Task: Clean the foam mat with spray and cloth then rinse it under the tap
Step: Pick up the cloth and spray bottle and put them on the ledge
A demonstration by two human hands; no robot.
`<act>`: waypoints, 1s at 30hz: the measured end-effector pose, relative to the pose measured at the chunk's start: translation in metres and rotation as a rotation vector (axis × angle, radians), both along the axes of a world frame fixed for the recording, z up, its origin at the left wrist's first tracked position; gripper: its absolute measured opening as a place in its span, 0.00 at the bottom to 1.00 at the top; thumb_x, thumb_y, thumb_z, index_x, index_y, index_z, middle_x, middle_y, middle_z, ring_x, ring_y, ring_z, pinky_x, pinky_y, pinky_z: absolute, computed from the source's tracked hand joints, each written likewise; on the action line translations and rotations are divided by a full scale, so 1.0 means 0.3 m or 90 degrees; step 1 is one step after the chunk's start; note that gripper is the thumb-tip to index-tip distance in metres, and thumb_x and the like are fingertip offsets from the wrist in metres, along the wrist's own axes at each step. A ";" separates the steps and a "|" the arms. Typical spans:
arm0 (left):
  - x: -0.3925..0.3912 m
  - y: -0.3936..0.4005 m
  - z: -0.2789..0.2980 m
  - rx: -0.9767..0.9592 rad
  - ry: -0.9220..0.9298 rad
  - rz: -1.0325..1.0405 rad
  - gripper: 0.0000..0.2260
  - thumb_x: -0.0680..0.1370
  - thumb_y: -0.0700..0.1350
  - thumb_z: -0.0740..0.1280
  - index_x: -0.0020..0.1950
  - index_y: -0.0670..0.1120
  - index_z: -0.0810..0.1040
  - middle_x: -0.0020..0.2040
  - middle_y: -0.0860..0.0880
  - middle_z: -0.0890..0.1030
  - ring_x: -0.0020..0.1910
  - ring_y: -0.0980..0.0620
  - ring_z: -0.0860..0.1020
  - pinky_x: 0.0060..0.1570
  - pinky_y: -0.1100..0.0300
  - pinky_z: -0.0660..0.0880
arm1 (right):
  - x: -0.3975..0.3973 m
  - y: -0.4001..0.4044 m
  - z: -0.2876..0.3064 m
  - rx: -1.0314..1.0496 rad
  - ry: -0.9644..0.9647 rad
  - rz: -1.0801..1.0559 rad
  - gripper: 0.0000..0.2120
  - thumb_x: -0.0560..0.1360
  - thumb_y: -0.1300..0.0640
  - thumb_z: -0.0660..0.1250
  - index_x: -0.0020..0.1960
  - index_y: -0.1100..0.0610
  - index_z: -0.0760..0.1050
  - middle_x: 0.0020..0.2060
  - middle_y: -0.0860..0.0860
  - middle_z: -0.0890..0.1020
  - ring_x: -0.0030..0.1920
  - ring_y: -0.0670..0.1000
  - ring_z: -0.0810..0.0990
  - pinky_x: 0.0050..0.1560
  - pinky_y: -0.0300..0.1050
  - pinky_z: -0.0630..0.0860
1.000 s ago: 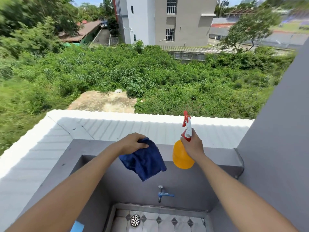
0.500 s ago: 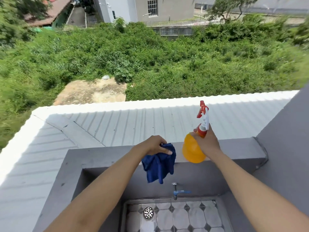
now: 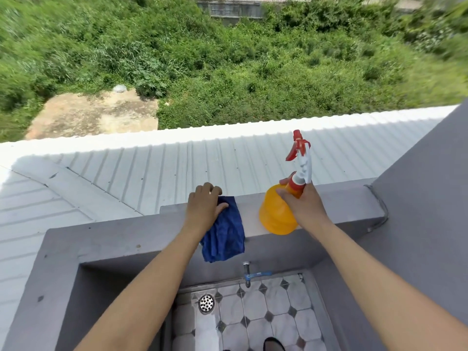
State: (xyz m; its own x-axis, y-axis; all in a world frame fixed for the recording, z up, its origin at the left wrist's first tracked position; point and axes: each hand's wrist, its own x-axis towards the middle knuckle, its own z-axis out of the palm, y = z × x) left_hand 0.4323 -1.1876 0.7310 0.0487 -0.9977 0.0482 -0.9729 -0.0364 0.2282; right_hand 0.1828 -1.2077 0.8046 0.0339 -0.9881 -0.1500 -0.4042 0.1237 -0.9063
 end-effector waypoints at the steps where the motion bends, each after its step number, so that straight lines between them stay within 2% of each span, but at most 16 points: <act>1: -0.005 0.047 -0.012 -0.058 0.014 0.047 0.16 0.77 0.54 0.66 0.55 0.43 0.76 0.53 0.43 0.74 0.50 0.42 0.74 0.44 0.51 0.72 | 0.001 0.002 0.002 -0.002 -0.001 0.001 0.15 0.76 0.53 0.69 0.61 0.53 0.73 0.49 0.42 0.80 0.52 0.45 0.78 0.53 0.44 0.71; 3: -0.002 0.140 -0.027 -0.090 0.082 0.194 0.17 0.77 0.56 0.65 0.52 0.42 0.74 0.49 0.43 0.73 0.46 0.44 0.74 0.40 0.51 0.74 | 0.003 0.005 0.007 -0.004 -0.006 -0.002 0.15 0.76 0.54 0.69 0.61 0.53 0.73 0.49 0.41 0.80 0.51 0.41 0.77 0.50 0.42 0.71; 5: 0.012 0.190 -0.042 -0.016 0.214 0.326 0.20 0.77 0.60 0.63 0.52 0.42 0.73 0.48 0.45 0.73 0.48 0.45 0.74 0.45 0.51 0.74 | 0.005 0.006 0.008 -0.007 -0.011 -0.008 0.14 0.76 0.55 0.69 0.61 0.53 0.73 0.49 0.40 0.80 0.50 0.38 0.76 0.47 0.40 0.70; 7: 0.022 0.193 -0.057 0.030 0.299 0.354 0.16 0.78 0.57 0.62 0.50 0.43 0.74 0.50 0.45 0.73 0.51 0.45 0.74 0.49 0.51 0.73 | 0.004 0.007 0.002 -0.007 -0.012 -0.008 0.13 0.76 0.55 0.69 0.60 0.53 0.73 0.49 0.42 0.80 0.49 0.38 0.76 0.48 0.41 0.70; 10: 0.027 0.157 -0.057 0.035 0.343 0.353 0.11 0.79 0.50 0.62 0.45 0.43 0.76 0.58 0.41 0.72 0.57 0.46 0.72 0.54 0.56 0.70 | 0.002 0.006 -0.002 -0.009 -0.015 -0.005 0.12 0.76 0.55 0.69 0.59 0.53 0.74 0.49 0.44 0.80 0.51 0.41 0.77 0.51 0.43 0.70; 12: 0.026 0.143 -0.029 0.052 0.396 0.337 0.10 0.80 0.47 0.60 0.44 0.43 0.74 0.56 0.41 0.75 0.54 0.47 0.73 0.48 0.60 0.69 | 0.003 0.007 -0.003 -0.012 -0.020 -0.003 0.12 0.76 0.55 0.69 0.59 0.53 0.74 0.50 0.46 0.80 0.52 0.45 0.78 0.52 0.43 0.70; 14: 0.021 0.146 0.013 0.070 0.537 0.317 0.10 0.81 0.47 0.56 0.45 0.43 0.71 0.45 0.46 0.77 0.42 0.51 0.74 0.36 0.63 0.67 | 0.005 0.010 -0.001 -0.015 -0.025 0.000 0.12 0.76 0.55 0.69 0.59 0.53 0.74 0.50 0.47 0.80 0.52 0.47 0.78 0.52 0.43 0.70; 16: 0.028 0.153 0.030 0.053 0.603 0.320 0.10 0.82 0.46 0.54 0.44 0.43 0.70 0.40 0.49 0.74 0.38 0.53 0.72 0.33 0.62 0.65 | 0.005 0.012 -0.001 -0.014 -0.030 0.000 0.12 0.76 0.55 0.69 0.59 0.53 0.74 0.50 0.47 0.80 0.52 0.47 0.78 0.49 0.42 0.71; 18: 0.041 0.151 0.026 0.003 0.559 0.363 0.10 0.82 0.45 0.54 0.46 0.42 0.70 0.41 0.48 0.75 0.40 0.49 0.73 0.33 0.61 0.66 | 0.004 0.015 0.002 -0.014 -0.031 0.001 0.13 0.76 0.55 0.69 0.60 0.53 0.73 0.49 0.45 0.80 0.51 0.43 0.77 0.46 0.39 0.71; 19: 0.043 0.144 0.018 -0.011 0.507 0.388 0.09 0.82 0.45 0.55 0.49 0.42 0.71 0.44 0.46 0.76 0.43 0.46 0.75 0.34 0.60 0.68 | 0.002 0.015 0.003 -0.015 -0.029 0.001 0.13 0.77 0.55 0.69 0.60 0.54 0.73 0.48 0.44 0.79 0.50 0.41 0.77 0.45 0.37 0.70; 21: 0.044 0.136 -0.010 -0.018 0.322 0.408 0.11 0.81 0.43 0.58 0.61 0.41 0.70 0.60 0.41 0.73 0.53 0.42 0.74 0.47 0.53 0.72 | 0.001 0.012 0.000 -0.016 -0.027 -0.001 0.13 0.77 0.55 0.68 0.60 0.54 0.73 0.47 0.42 0.78 0.48 0.38 0.75 0.44 0.35 0.69; 22: 0.032 0.137 -0.026 -0.034 0.212 0.386 0.15 0.81 0.42 0.59 0.67 0.41 0.69 0.67 0.40 0.69 0.59 0.40 0.72 0.55 0.49 0.70 | 0.001 0.011 -0.002 -0.016 -0.025 -0.002 0.13 0.77 0.55 0.68 0.61 0.54 0.73 0.47 0.42 0.78 0.48 0.37 0.75 0.44 0.34 0.69; 24: -0.015 0.148 -0.055 -0.101 0.093 0.237 0.18 0.80 0.41 0.61 0.70 0.41 0.70 0.71 0.39 0.68 0.64 0.39 0.70 0.63 0.44 0.67 | 0.003 0.008 -0.006 -0.017 -0.023 -0.006 0.13 0.77 0.55 0.68 0.61 0.54 0.73 0.47 0.41 0.77 0.47 0.37 0.74 0.43 0.32 0.68; 25: -0.043 0.154 -0.076 -0.093 0.056 0.140 0.17 0.80 0.43 0.59 0.68 0.41 0.72 0.69 0.39 0.71 0.65 0.39 0.72 0.64 0.42 0.67 | 0.003 0.008 -0.007 -0.018 -0.022 -0.009 0.13 0.77 0.55 0.68 0.61 0.54 0.73 0.46 0.41 0.77 0.47 0.37 0.74 0.43 0.31 0.68; 27: -0.085 0.165 -0.121 0.009 -0.018 0.037 0.24 0.80 0.54 0.51 0.69 0.43 0.72 0.70 0.42 0.72 0.68 0.41 0.71 0.68 0.39 0.63 | 0.003 0.007 -0.013 -0.022 -0.019 -0.013 0.13 0.77 0.55 0.68 0.61 0.54 0.73 0.46 0.40 0.77 0.47 0.36 0.74 0.43 0.31 0.67; 30: -0.087 0.159 -0.158 0.094 -0.022 0.041 0.34 0.77 0.67 0.43 0.78 0.51 0.58 0.78 0.46 0.58 0.76 0.39 0.55 0.71 0.38 0.45 | 0.005 0.007 -0.020 -0.026 -0.008 -0.015 0.13 0.77 0.55 0.68 0.61 0.54 0.73 0.47 0.40 0.77 0.48 0.37 0.74 0.44 0.31 0.67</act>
State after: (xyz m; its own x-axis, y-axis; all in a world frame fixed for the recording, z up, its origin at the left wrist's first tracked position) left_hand 0.4063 -1.1398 0.6835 0.1137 -0.9889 -0.0956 -0.9747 -0.1296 0.1819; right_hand 0.1843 -1.2055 0.7987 0.0124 -0.9940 -0.1088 -0.3903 0.0954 -0.9157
